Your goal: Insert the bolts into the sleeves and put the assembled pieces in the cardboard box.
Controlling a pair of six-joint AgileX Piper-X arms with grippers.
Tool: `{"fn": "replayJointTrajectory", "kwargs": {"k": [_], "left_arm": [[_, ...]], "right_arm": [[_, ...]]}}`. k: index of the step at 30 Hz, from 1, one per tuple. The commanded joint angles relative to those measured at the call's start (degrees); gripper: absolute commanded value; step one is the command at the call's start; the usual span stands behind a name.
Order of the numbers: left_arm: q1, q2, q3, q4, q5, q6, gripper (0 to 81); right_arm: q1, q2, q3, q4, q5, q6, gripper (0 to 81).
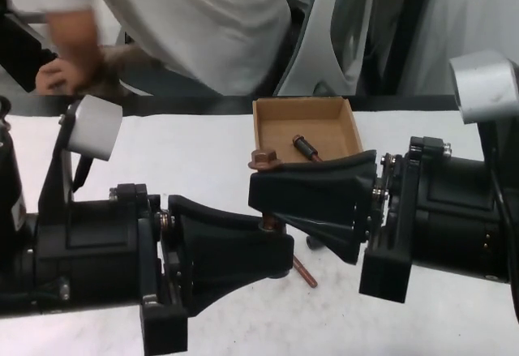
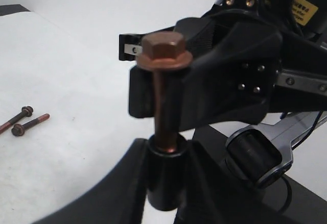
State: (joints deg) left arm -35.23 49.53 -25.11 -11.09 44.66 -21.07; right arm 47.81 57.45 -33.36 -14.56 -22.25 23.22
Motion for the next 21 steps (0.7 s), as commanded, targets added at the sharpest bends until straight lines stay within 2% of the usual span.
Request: {"fn": "replayJointTrajectory", "kwargs": {"k": [1, 5, 8, 13, 14, 16, 21], "left_arm": [[0.2, -0.1, -0.6, -2.7, 0.9, 0.0, 0.8], [1.1, -0.1, -0.6, -5.0, 0.3, 0.0, 0.8], [2.4, -0.1, -0.6, -5.0, 0.2, -0.1, 0.8], [4.5, -0.1, -0.6, -5.0, 0.0, 0.0, 0.8], [4.9, -0.1, -0.6, -5.0, 0.0, 0.0, 0.8], [5.6, -0.1, -0.6, -5.0, 0.0, 0.0, 0.8], [7.3, -0.1, -0.7, -5.0, 0.0, 0.1, 0.8]], "right_arm": [[0.1, 0.1, -0.2, 0.1, -3.0, -0.2, 0.3], [0.1, 0.1, -0.2, 0.1, -3.0, 0.0, 0.3], [0.1, 0.1, -0.2, 0.1, -3.0, 0.7, 8.6], [0.1, 0.1, -0.2, 0.1, -3.0, 3.2, 42.0], [0.1, 0.0, -0.2, 0.1, -3.0, 4.5, 45.7], [0.1, -0.7, -0.2, 0.6, -3.0, 5.1, 47.4], [0.1, -5.3, -0.2, 4.6, -3.0, 3.6, 42.6]]}}
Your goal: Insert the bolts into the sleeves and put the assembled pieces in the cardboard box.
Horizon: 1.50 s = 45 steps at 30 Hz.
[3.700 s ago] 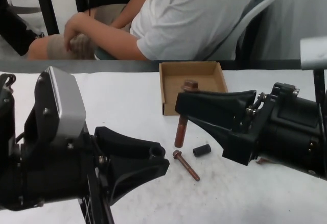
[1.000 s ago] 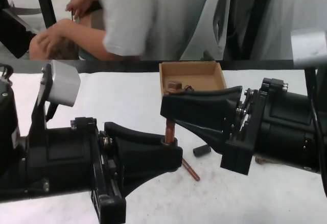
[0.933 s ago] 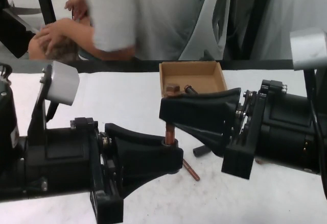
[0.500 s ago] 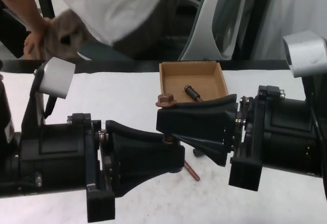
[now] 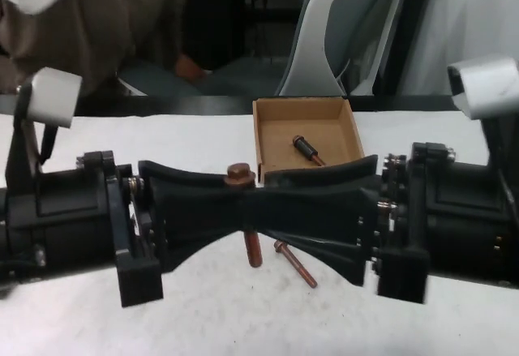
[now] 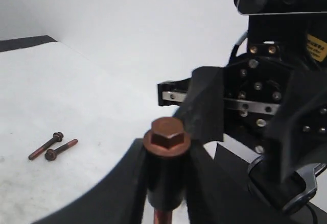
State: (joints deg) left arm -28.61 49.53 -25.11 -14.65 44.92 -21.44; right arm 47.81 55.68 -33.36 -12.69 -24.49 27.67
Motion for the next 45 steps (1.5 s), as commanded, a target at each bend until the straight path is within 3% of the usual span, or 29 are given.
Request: {"fn": "replayJointTrajectory", "kwargs": {"k": [1, 7, 13, 20, 28, 37, 45], "left_arm": [[1.0, -0.1, -0.8, -1.5, -0.5, 0.5, 0.8], [2.3, 0.4, -2.5, -0.6, -5.5, 0.5, 0.8], [2.3, 6.9, -8.2, 6.1, -7.4, 0.0, 0.8], [2.3, 16.2, -16.2, 13.0, -10.0, -2.0, 0.8], [2.4, 27.2, -26.6, 21.5, -11.1, -5.7, 0.8], [2.6, 39.5, -39.8, 30.3, -12.5, -6.9, 0.8], [2.7, 49.5, -51.7, 36.6, -16.2, -6.8, 0.8]], "right_arm": [[0.1, -4.9, -0.2, 4.3, -0.7, -1.9, 42.5], [-0.1, -12.5, -0.2, 23.0, 1.5, -4.9, 34.5], [-0.1, -14.7, -0.2, 37.5, 4.1, -4.7, 0.9], [-0.9, -14.7, -0.2, 45.5, 6.5, -2.3, 0.3], [-5.9, -13.2, -0.5, 52.0, 7.1, -2.0, 0.2], [-10.9, -3.0, -2.7, 52.5, -0.8, -5.7, 0.2], [-14.2, 8.4, -10.1, 57.5, -1.6, -14.9, 0.2]]}}
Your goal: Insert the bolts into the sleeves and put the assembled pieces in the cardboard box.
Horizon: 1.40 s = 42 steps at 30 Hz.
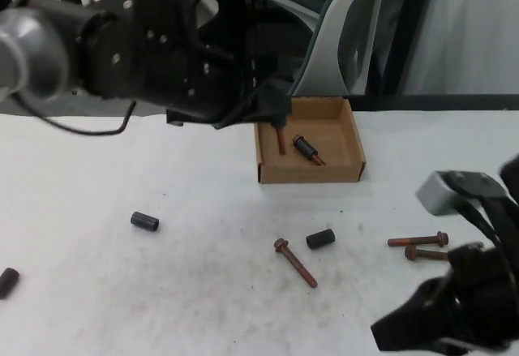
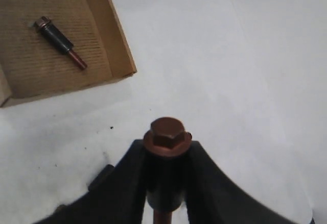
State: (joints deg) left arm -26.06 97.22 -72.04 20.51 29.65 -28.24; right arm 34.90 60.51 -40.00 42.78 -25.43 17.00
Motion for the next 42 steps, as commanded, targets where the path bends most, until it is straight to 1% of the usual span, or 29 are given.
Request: {"fn": "replayJointTrajectory", "kwargs": {"k": [1, 8, 14, 17, 20, 24, 34, 36, 37, 42], "left_arm": [[0.2, 2.8, -6.4, 2.1, -1.5, 0.0, 0.8], [0.2, 11.8, -16.7, 6.9, -3.0, 0.0, 0.8], [0.2, 19.1, -25.1, 10.3, -4.9, 0.0, 0.8], [0.2, 22.8, -28.6, 10.7, -5.4, 0.0, 0.8], [0.3, 25.4, -31.2, 11.0, -7.8, 0.0, 0.8], [1.2, 29.1, -35.0, 13.4, -8.3, 0.2, 0.8], [3.2, 34.5, -41.6, 14.8, -8.4, 0.0, 0.8], [3.2, 35.3, -41.9, 14.8, -7.2, -0.1, 0.8], [3.2, 35.7, -42.1, 15.1, -7.2, -0.5, 0.8], [3.5, 36.9, -42.2, 15.3, -7.3, -0.5, 0.8]], "right_arm": [[-1.8, 5.2, -4.6, 2.8, -0.5, -5.4, 0.2], [-5.2, 15.5, -12.2, 6.8, -0.4, -8.7, 0.2], [-6.9, 22.2, -17.2, 10.7, -0.2, -12.3, 0.2], [-7.5, 24.9, -18.8, 10.7, 0.2, -12.8, 0.2], [-7.9, 27.4, -20.3, 10.7, 2.7, -13.3, 0.2], [-7.9, 30.5, -22.4, 10.7, 5.1, -14.4, 0.2], [-8.0, 38.6, -30.8, 10.6, 5.2, -16.1, 0.6], [-8.0, 40.1, -32.1, 10.4, 5.2, -16.1, 4.1], [-8.0, 40.7, -32.7, 10.5, 5.2, -16.1, 7.4], [-8.0, 43.4, -34.8, 10.1, 5.3, -16.1, 29.9]]}}
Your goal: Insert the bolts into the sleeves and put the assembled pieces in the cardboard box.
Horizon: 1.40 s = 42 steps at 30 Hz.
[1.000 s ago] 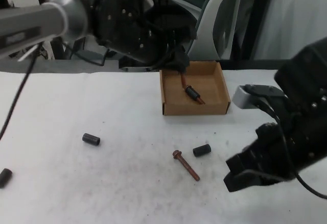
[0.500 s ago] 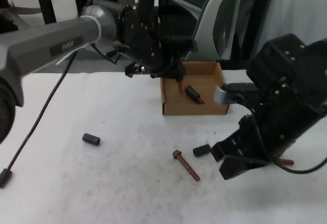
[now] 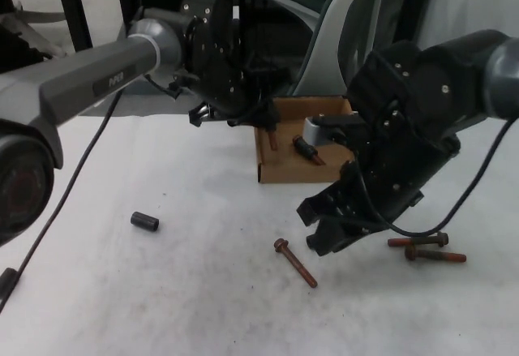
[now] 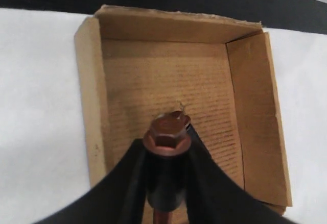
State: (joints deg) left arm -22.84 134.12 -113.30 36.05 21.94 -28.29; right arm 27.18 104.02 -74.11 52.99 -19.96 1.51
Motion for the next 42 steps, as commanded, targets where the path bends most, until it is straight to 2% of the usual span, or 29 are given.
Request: {"fn": "replayJointTrajectory", "kwargs": {"k": [1, 3, 12, 24, 28, 32, 42], "left_arm": [[0.2, 0.1, -0.9, -0.3, 0.4, -0.5, 0.8], [0.5, 0.4, -0.9, -0.3, 0.4, -0.5, 0.8], [1.6, 1.4, -0.9, -0.4, 0.4, -0.9, 0.8], [1.6, 3.8, -1.0, 1.4, 3.2, -3.5, 0.8], [1.6, 4.5, -1.0, 2.2, 2.5, -3.5, 0.8], [1.6, 4.5, -1.0, 3.5, -1.0, -2.1, 0.8], [1.6, 4.5, -1.0, 3.7, -0.8, -2.1, 0.8]], "right_arm": [[-0.3, 0.1, -0.8, -0.3, 0.1, -0.6, 34.1], [-0.3, 0.4, -0.8, -1.3, 0.6, -0.6, 37.7], [-0.3, 1.0, -0.8, -6.2, 0.9, -0.6, 37.2], [0.3, 5.8, -3.8, -2.7, -0.2, -3.6, 37.2], [0.5, 7.4, -6.0, -2.7, 0.0, -3.6, 37.2], [1.2, 9.3, -7.8, -2.6, 0.0, -3.6, 37.2], [3.2, 11.8, -8.1, -2.1, -0.1, -3.6, 37.2]]}}
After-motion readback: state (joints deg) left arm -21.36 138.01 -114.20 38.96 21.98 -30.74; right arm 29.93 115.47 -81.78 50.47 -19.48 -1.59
